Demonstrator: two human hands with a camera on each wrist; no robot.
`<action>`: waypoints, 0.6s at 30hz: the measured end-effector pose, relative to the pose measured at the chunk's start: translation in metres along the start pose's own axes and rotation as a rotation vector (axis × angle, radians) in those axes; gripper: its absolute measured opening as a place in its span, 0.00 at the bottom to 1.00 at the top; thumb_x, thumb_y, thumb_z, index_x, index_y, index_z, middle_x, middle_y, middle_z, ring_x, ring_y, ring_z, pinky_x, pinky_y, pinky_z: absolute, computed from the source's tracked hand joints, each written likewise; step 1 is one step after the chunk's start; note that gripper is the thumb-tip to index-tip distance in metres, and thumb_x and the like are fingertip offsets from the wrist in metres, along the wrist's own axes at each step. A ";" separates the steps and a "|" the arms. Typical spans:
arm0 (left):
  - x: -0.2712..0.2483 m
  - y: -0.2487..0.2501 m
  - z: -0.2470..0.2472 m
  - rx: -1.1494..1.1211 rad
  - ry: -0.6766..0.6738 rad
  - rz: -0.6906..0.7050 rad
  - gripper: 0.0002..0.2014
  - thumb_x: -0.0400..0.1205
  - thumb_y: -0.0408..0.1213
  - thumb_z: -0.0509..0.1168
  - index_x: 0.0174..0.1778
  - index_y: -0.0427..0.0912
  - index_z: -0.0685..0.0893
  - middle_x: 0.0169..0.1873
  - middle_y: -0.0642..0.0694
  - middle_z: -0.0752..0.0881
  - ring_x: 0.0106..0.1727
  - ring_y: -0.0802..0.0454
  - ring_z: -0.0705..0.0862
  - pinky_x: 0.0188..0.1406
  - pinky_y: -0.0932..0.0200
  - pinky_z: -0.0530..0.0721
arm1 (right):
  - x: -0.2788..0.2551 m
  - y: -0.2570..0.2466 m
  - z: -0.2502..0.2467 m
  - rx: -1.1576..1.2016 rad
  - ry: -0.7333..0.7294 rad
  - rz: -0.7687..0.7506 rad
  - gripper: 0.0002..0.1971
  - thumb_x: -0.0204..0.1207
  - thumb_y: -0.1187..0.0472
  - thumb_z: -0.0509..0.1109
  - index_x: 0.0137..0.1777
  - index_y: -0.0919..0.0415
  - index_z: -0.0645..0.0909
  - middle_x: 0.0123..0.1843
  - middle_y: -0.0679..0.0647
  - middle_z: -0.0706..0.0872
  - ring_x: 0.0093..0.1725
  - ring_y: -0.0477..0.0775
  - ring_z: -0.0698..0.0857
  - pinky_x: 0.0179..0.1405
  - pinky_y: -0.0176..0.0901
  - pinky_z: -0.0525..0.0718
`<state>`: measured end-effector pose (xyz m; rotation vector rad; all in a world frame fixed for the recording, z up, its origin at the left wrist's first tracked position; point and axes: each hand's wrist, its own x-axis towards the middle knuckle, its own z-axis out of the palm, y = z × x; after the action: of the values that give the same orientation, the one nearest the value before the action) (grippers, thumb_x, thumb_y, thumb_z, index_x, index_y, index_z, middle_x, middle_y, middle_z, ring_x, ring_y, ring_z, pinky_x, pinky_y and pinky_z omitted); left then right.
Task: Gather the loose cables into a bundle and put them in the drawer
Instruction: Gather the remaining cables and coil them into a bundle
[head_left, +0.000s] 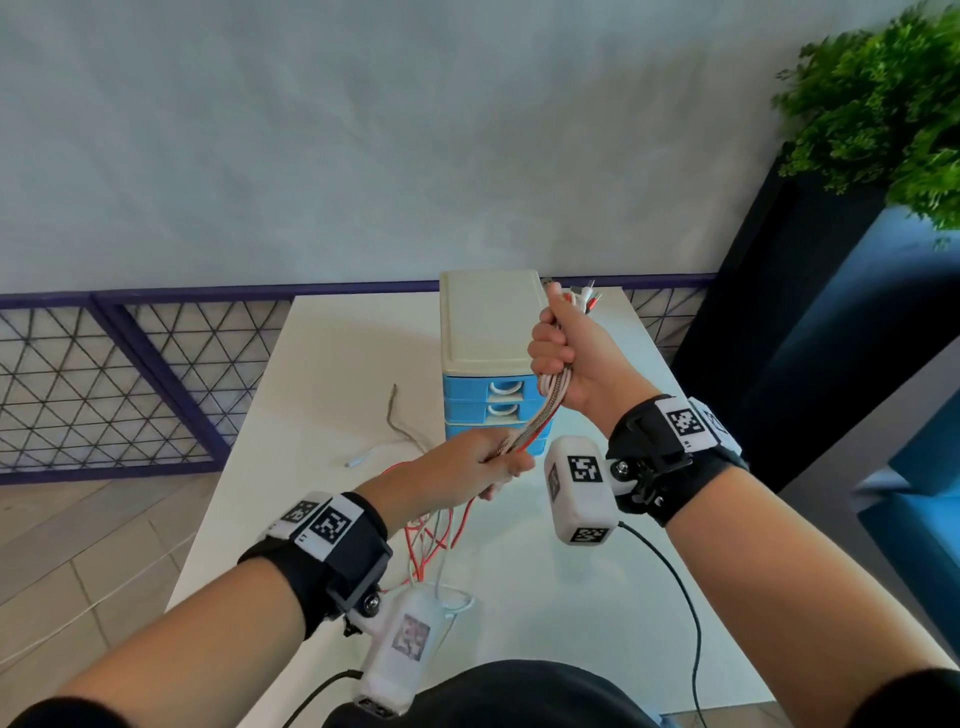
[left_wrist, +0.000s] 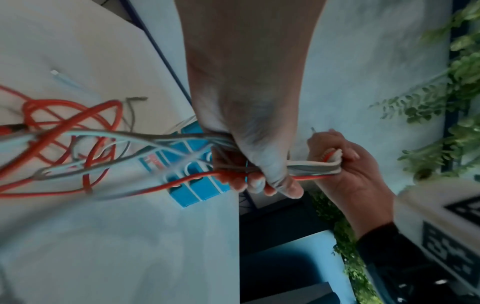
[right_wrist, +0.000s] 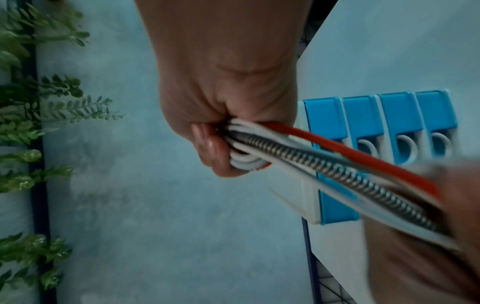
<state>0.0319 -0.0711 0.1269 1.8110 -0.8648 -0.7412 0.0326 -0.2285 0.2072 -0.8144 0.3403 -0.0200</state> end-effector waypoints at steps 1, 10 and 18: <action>0.000 -0.002 -0.001 -0.064 0.007 -0.012 0.16 0.81 0.49 0.63 0.44 0.36 0.75 0.28 0.52 0.69 0.25 0.56 0.68 0.27 0.63 0.73 | 0.000 -0.003 0.000 -0.009 -0.002 -0.007 0.20 0.84 0.46 0.61 0.33 0.57 0.69 0.16 0.45 0.65 0.12 0.39 0.62 0.08 0.29 0.61; -0.009 0.000 -0.023 -0.464 -0.061 -0.208 0.25 0.73 0.62 0.57 0.43 0.40 0.78 0.21 0.53 0.64 0.21 0.58 0.64 0.27 0.65 0.74 | -0.003 -0.022 -0.022 -0.032 0.001 -0.086 0.19 0.84 0.48 0.62 0.33 0.57 0.70 0.17 0.46 0.66 0.13 0.40 0.63 0.10 0.31 0.63; -0.006 0.010 -0.031 -0.199 0.055 -0.195 0.16 0.87 0.48 0.52 0.39 0.44 0.76 0.25 0.51 0.68 0.28 0.54 0.68 0.38 0.60 0.77 | -0.003 -0.016 -0.027 -0.267 0.093 -0.194 0.18 0.84 0.50 0.63 0.34 0.57 0.70 0.22 0.48 0.67 0.16 0.43 0.66 0.15 0.34 0.71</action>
<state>0.0503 -0.0534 0.1476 1.7428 -0.5624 -0.8646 0.0233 -0.2583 0.2030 -1.1115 0.3548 -0.1974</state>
